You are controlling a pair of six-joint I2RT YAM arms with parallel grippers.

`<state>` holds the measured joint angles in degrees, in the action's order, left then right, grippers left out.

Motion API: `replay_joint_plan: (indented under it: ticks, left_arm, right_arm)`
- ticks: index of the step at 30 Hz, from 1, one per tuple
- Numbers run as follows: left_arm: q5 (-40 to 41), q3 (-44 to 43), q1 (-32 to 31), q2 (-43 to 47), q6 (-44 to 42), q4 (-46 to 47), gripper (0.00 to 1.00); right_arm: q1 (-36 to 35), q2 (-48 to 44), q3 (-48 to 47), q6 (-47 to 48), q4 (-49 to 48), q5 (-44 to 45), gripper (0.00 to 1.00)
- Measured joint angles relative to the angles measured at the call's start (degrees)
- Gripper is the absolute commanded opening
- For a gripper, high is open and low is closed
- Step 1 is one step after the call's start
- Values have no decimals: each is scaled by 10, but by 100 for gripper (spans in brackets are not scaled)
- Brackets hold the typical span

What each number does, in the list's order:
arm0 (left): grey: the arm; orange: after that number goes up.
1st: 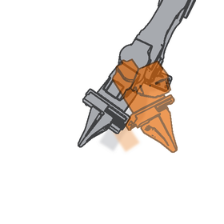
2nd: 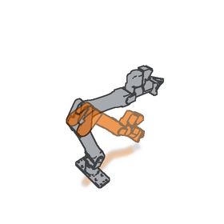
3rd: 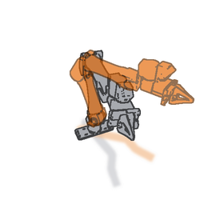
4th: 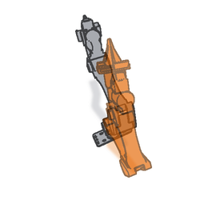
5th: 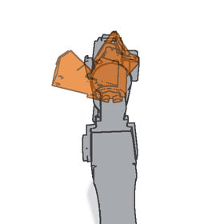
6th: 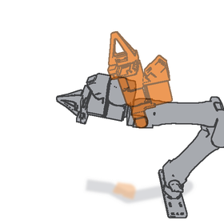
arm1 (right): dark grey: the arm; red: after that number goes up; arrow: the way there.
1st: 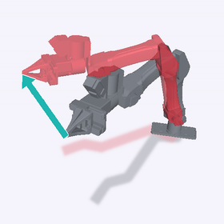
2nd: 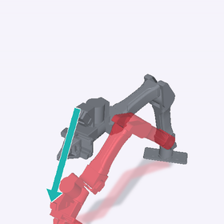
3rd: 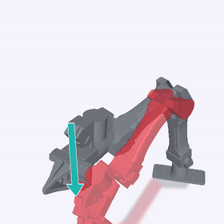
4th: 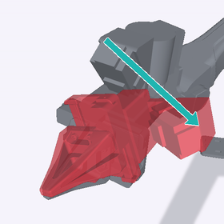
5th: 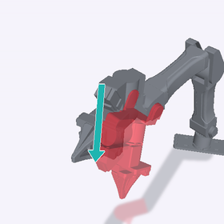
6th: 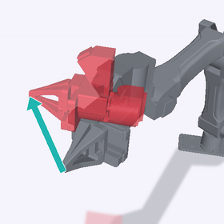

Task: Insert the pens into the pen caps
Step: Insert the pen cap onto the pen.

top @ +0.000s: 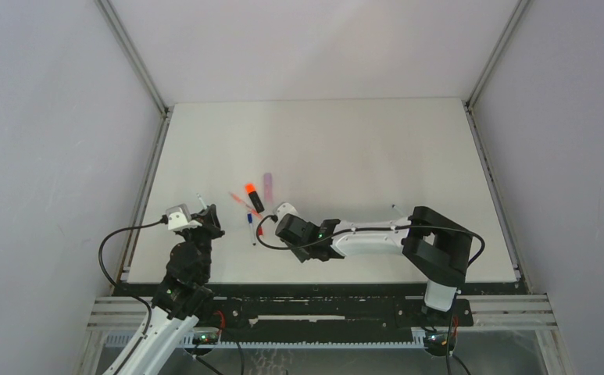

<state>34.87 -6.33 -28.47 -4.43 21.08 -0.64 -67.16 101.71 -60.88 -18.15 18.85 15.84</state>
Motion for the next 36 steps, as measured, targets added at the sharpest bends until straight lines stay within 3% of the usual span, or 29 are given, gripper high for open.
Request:
replay_joint_plan:
  ticks: [13,36]
  left_arm:
    - [0,0,0,0,0,0,0]
    - [0,0,0,0,4,0,0]
  right_arm:
    - [-1,0,17,4,4,-3,42]
    - [39,-17,35,-6,18,21,41]
